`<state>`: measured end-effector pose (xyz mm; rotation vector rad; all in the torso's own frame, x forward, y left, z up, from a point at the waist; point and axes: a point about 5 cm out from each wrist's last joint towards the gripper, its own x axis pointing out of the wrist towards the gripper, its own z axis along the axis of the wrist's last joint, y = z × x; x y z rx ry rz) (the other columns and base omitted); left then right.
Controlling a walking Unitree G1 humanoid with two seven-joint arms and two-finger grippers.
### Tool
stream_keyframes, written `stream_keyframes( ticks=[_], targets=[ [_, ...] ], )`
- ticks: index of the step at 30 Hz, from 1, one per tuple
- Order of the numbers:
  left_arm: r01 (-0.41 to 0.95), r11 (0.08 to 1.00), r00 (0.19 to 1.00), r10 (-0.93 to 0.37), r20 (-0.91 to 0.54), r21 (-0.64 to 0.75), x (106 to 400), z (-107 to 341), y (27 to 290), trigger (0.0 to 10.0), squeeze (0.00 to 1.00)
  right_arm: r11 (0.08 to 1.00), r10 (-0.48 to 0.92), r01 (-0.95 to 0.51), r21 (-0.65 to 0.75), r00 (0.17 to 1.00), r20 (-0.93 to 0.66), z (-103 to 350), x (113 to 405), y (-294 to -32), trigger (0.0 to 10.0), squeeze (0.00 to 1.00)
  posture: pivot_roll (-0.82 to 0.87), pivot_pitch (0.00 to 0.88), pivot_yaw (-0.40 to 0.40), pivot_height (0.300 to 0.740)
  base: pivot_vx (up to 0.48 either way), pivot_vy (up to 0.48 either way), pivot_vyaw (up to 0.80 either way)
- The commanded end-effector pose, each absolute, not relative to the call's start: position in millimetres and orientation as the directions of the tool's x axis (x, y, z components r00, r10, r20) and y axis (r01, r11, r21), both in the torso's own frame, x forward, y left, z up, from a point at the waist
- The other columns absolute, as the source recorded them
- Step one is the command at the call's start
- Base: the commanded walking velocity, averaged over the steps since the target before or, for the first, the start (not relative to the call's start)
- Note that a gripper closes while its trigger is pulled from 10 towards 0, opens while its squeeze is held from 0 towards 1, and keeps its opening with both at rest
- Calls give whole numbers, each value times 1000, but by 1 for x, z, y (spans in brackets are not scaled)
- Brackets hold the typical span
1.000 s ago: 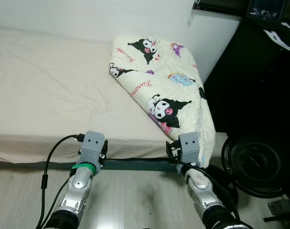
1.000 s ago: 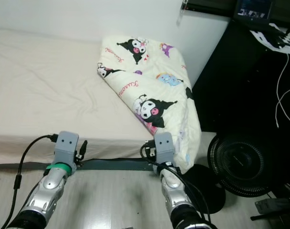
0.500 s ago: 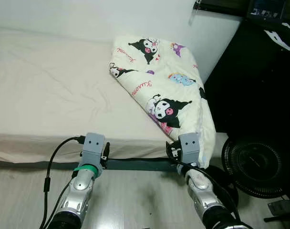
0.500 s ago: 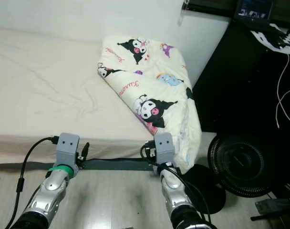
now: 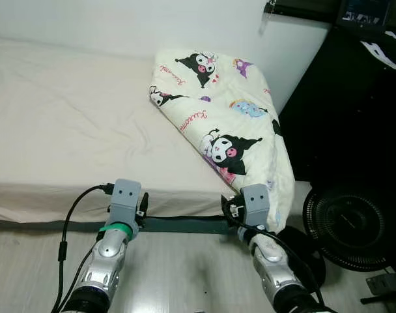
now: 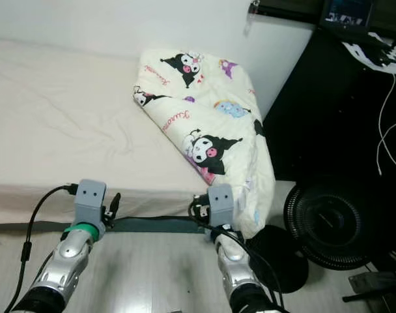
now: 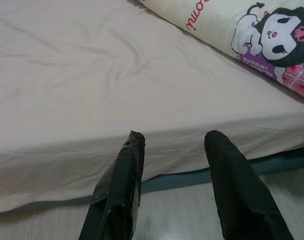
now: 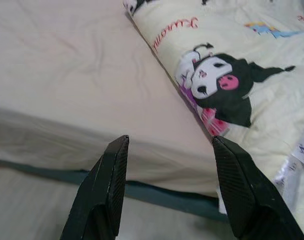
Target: Clean up the room
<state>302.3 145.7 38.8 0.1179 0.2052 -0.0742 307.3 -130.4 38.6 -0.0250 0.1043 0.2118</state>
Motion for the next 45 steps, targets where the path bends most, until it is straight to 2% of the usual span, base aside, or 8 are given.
stream_keyframes(
  ticks=[1, 19, 45],
  targets=[
    [98, 988, 977, -73, -203, 117, 302, 39, 143, 10000, 0, 981, 192, -193, 3, 975, -111, 35, 304, -137, 10000, 0, 64, 11, -50, 740, 0, 0, 0],
    [91, 988, 980, -66, -186, 126, 305, 42, 141, 10000, 0, 981, 187, -191, -17, 974, -126, 34, 303, -143, 10000, 0, 54, 15, -51, 740, 0, 0, 0],
    [94, 987, 983, -71, -172, 128, 305, 44, 139, 10000, 0, 982, 182, -187, -24, 974, -134, 33, 302, -145, 10000, 0, 54, 21, -51, 740, 314, 0, 0]
  ],
)
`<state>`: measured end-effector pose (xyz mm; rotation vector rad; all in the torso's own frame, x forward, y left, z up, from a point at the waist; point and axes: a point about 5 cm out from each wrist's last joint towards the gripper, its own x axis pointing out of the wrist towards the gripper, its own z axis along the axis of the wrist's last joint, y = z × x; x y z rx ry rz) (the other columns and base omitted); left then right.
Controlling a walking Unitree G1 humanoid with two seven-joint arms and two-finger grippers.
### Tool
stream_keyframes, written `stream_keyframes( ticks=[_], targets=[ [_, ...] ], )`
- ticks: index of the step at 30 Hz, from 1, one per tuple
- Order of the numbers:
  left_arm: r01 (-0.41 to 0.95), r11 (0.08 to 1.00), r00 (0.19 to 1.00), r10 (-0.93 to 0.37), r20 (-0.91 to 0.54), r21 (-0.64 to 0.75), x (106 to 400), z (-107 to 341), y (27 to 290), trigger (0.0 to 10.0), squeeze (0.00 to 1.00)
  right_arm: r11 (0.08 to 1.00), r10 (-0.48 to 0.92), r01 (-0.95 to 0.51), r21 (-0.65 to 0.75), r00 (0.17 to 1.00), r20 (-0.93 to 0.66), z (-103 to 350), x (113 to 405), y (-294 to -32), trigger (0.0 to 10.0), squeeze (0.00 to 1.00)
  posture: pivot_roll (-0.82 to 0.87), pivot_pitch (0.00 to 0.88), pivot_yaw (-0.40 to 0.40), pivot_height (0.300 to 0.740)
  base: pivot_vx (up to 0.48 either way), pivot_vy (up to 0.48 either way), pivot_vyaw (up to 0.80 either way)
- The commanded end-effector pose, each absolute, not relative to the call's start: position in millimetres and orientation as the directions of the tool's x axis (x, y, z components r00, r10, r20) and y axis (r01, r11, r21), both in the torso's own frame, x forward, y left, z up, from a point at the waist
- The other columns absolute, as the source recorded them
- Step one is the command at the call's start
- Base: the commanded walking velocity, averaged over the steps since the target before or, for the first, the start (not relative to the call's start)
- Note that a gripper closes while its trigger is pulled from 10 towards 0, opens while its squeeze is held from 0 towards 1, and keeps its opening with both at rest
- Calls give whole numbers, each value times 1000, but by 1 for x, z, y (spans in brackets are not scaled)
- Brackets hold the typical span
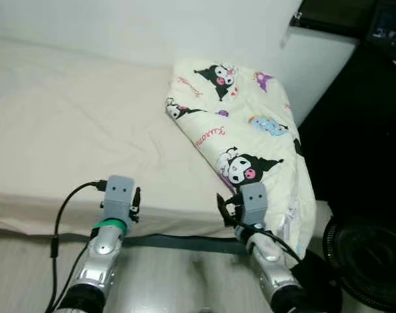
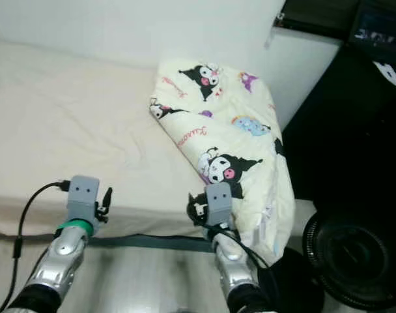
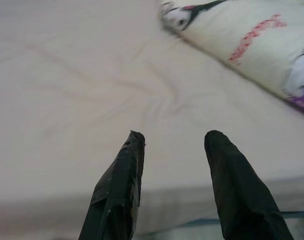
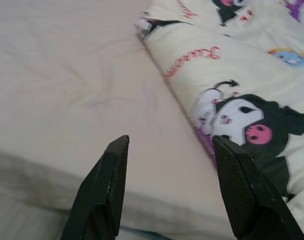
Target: Clean up the room
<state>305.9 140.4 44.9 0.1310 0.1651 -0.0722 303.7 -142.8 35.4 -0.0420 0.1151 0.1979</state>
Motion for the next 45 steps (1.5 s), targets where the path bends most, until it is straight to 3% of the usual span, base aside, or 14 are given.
stream_keyframes(
  ticks=[1, 14, 45],
  targets=[
    [95, 987, 982, -72, -172, 129, 305, 44, 139, 10000, 0, 982, 182, -187, -24, 974, -134, 33, 302, -145, 10000, 0, 54, 21, -51, 740, 292, 0, 0],
    [96, 987, 982, -73, -173, 130, 306, 44, 139, 10000, 0, 982, 180, -185, -23, 974, -139, 32, 302, -144, 10000, 0, 55, 23, -48, 740, 275, 0, 0],
    [117, 986, 980, -95, -177, 118, 305, 44, 137, 10000, 0, 999, 11, -17, -41, 990, -141, 34, 305, -165, 10000, 0, 45, 22, -41, 740, 0, 0, 0]
  ],
)
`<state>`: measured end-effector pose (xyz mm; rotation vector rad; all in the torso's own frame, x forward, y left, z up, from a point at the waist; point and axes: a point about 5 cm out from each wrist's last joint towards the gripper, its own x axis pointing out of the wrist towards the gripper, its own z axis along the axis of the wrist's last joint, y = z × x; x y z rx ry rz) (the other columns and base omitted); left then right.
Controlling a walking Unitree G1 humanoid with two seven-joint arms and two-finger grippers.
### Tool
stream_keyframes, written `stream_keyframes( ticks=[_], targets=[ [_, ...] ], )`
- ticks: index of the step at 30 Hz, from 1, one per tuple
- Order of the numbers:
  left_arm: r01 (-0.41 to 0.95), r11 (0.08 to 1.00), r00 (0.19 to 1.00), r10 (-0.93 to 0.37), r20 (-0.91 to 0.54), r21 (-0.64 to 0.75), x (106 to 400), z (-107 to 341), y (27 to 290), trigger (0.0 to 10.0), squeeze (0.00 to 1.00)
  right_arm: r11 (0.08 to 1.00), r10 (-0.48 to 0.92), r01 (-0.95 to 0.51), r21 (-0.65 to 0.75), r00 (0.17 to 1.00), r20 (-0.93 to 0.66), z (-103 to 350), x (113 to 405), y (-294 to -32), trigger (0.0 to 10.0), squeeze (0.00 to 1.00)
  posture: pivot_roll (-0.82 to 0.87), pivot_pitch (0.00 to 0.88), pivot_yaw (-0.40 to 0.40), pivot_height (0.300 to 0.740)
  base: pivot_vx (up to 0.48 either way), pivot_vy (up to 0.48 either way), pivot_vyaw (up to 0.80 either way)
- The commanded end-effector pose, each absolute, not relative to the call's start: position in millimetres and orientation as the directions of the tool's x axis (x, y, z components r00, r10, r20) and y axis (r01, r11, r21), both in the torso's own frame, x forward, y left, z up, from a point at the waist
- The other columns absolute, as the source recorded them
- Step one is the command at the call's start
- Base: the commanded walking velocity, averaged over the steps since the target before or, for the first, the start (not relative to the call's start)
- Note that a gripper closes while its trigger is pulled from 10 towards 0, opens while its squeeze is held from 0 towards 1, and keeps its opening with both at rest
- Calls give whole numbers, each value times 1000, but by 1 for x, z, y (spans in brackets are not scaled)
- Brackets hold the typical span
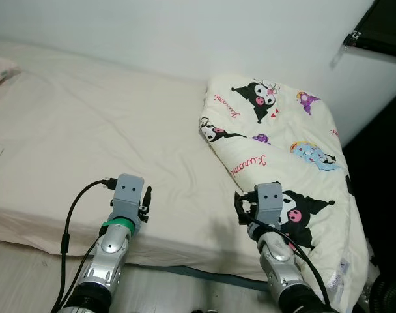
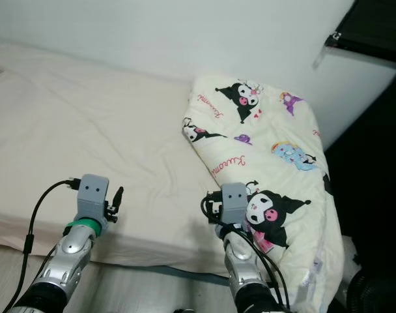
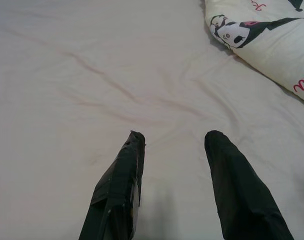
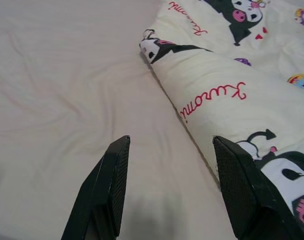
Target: Clean up the room
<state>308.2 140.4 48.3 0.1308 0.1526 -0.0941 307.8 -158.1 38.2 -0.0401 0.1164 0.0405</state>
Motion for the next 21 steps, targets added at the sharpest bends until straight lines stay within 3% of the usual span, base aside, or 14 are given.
stream_keyframes(
  ticks=[1, 21],
  targets=[
    [117, 986, 979, -95, -178, 118, 306, 44, 137, 10000, 0, 999, 6, -12, -45, 990, -140, 34, 305, -166, 10000, 0, 45, 22, -41, 740, 0, 0, 0],
    [122, 985, 979, -99, -176, 123, 307, 45, 138, 10000, 0, 999, 8, -13, -41, 992, -124, 36, 306, -164, 10000, 0, 46, 21, -31, 675, 0, 0, 0]
  ],
)
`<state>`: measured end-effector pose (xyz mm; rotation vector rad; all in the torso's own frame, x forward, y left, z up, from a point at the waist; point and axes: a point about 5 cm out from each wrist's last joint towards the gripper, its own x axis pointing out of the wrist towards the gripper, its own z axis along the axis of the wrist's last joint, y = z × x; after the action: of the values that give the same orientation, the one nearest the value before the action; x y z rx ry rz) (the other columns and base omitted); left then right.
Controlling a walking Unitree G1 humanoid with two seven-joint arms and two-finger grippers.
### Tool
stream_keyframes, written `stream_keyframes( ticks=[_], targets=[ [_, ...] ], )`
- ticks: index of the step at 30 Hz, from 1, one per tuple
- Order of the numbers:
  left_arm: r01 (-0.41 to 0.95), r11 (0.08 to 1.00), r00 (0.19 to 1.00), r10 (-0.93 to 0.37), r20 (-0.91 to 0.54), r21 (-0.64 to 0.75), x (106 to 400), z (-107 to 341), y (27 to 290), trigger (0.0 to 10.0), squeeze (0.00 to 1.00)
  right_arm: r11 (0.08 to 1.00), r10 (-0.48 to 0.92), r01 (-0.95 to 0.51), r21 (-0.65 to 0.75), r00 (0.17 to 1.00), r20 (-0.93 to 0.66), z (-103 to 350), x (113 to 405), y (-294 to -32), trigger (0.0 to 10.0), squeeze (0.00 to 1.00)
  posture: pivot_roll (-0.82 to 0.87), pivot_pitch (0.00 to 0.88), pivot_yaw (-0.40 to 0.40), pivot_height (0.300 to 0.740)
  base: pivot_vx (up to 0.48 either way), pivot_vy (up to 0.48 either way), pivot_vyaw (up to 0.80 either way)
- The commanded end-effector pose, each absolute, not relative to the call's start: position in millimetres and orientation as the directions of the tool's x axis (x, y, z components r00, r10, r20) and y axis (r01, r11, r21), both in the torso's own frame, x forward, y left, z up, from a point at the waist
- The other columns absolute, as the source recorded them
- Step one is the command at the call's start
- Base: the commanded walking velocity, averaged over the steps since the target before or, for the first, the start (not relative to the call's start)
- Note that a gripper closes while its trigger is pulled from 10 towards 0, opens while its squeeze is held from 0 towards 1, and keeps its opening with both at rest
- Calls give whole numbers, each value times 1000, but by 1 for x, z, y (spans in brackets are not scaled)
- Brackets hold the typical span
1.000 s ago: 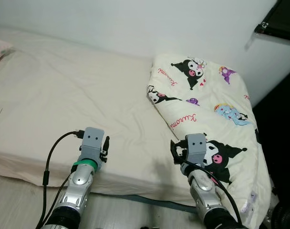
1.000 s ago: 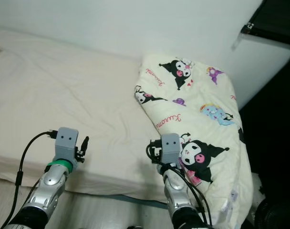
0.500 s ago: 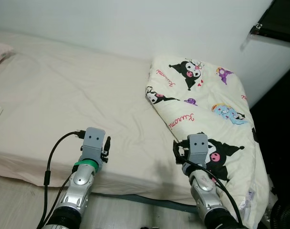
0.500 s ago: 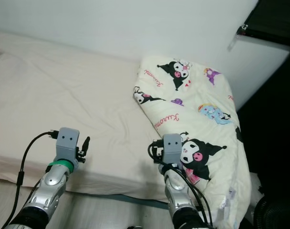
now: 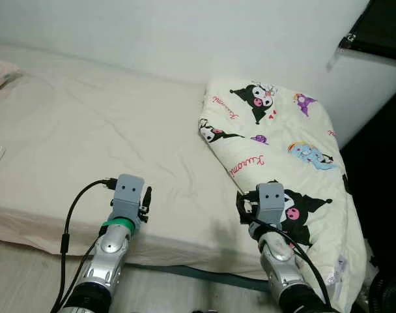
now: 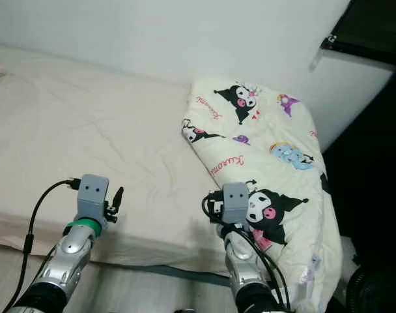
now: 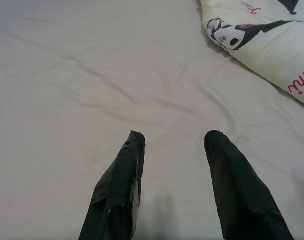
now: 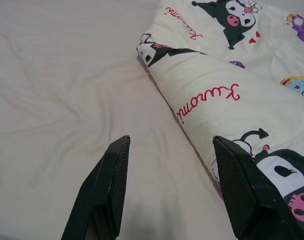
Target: Clean up the room
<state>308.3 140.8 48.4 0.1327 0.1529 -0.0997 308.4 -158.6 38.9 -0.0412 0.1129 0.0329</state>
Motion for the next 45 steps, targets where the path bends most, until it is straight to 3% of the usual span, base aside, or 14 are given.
stream_keyframes(
  ticks=[1, 29, 32, 34, 36, 37, 40, 41, 42, 43, 45],
  targets=[
    [122, 985, 979, -100, -176, 123, 307, 46, 138, 10000, 0, 999, 8, -13, -40, 992, -124, 36, 306, -164, 10000, 0, 46, 21, -31, 670, 0, 0, 0],
    [126, 984, 978, -103, -180, 122, 306, 45, 137, 10000, 0, 998, -7, 0, -63, 994, -112, 38, 306, -170, 10000, 0, 43, 34, -26, 575, 0, 0, 0],
    [130, 984, 978, -106, -182, 123, 306, 45, 137, 10000, 0, 992, -65, 59, -112, 997, -50, 52, 313, -189, 10000, 0, 34, 39, -22, 575, 0, 0, 0],
    [136, 983, 976, -112, -185, 124, 306, 44, 136, 10000, 0, 965, -208, 216, -149, 976, 67, 77, 317, -227, 10000, 0, 24, 46, -17, 575, 0, 0, 0],
    [138, 983, 976, -113, -185, 124, 306, 44, 136, 10000, 0, 953, -249, 262, -153, 963, 100, 84, 317, -238, 10000, 0, 18, 50, -13, 575, 0, 0, 0],
    [147, 981, 974, -122, -190, 126, 306, 44, 135, 10000, 0, 915, -340, 370, -161, 922, 182, 101, 314, -263, 10000, 0, 14, 54, -10, 575, 0, 0, 0],
    [153, 980, 973, -127, -192, 126, 306, 43, 135, 10000, 0, 890, -388, 426, -163, 894, 223, 110, 311, -277, 10000, 0, 14, 54, -10, 575, 0, 0, 0],
    [157, 979, 972, -131, -193, 127, 306, 43, 134, 10000, 0, 872, -417, 462, -163, 874, 249, 116, 309, -286, 10000, 0, -2, 59, -1, 575, 0, 0, 0],
    [162, 979, 972, -135, -194, 128, 307, 44, 133, 10000, 0, 811, -543, 577, -98, 804, 242, 119, 299, -312, 10000, 0, -11, 68, 10, 575, 0, 0, 0],
    [162, 979, 972, -135, -194, 128, 307, 44, 133, 10000, 0, 811, -543, 577, -98, 804, 242, 119, 299, -312, 10000, 0, -11, 68, 10, 575, 0, 0, 0],
    [168, 977, 971, -141, -193, 129, 308, 45, 132, 10000, 0, 692, -709, 722, 0, 679, 189, 117, 282, -346, 10000, 0, -6, 80, 16, 575, 0, 0, 0]
  ],
)
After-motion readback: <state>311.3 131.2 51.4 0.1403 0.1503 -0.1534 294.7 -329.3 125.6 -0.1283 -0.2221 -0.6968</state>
